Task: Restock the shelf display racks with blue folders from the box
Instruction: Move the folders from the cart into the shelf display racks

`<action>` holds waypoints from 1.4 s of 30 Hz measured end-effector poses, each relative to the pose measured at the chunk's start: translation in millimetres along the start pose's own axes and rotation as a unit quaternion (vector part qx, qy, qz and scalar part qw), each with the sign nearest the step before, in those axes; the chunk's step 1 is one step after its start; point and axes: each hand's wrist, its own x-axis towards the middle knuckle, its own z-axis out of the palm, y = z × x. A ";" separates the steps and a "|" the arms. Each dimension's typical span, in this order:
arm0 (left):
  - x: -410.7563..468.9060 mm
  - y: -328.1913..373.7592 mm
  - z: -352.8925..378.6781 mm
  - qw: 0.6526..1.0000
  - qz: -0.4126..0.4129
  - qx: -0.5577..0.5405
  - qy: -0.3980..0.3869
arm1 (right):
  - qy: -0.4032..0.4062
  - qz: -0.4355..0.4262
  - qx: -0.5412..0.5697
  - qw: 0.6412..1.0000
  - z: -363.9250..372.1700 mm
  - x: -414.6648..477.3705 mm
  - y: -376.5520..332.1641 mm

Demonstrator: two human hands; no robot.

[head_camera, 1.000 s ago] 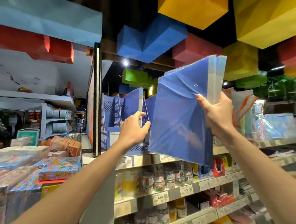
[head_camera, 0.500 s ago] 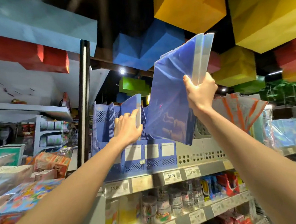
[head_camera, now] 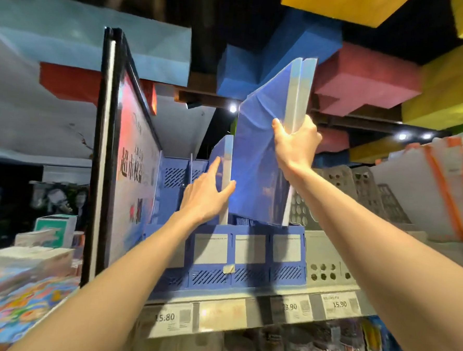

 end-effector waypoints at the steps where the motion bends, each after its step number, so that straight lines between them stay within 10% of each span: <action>1: 1.3 -2.7 0.0 1.000 -0.001 -0.002 0.000 | -0.004 0.007 0.007 1.000 6.4 -0.3 4.5; 25: -2.8 -26.2 -20.1 0.997 -0.053 -0.046 -0.038 | -0.059 -0.001 0.018 0.998 51.7 -8.4 11.5; 42: -2.6 -19.0 -13.7 0.988 -0.090 0.094 0.087 | -0.013 -0.097 0.009 0.995 21.4 23.8 -48.7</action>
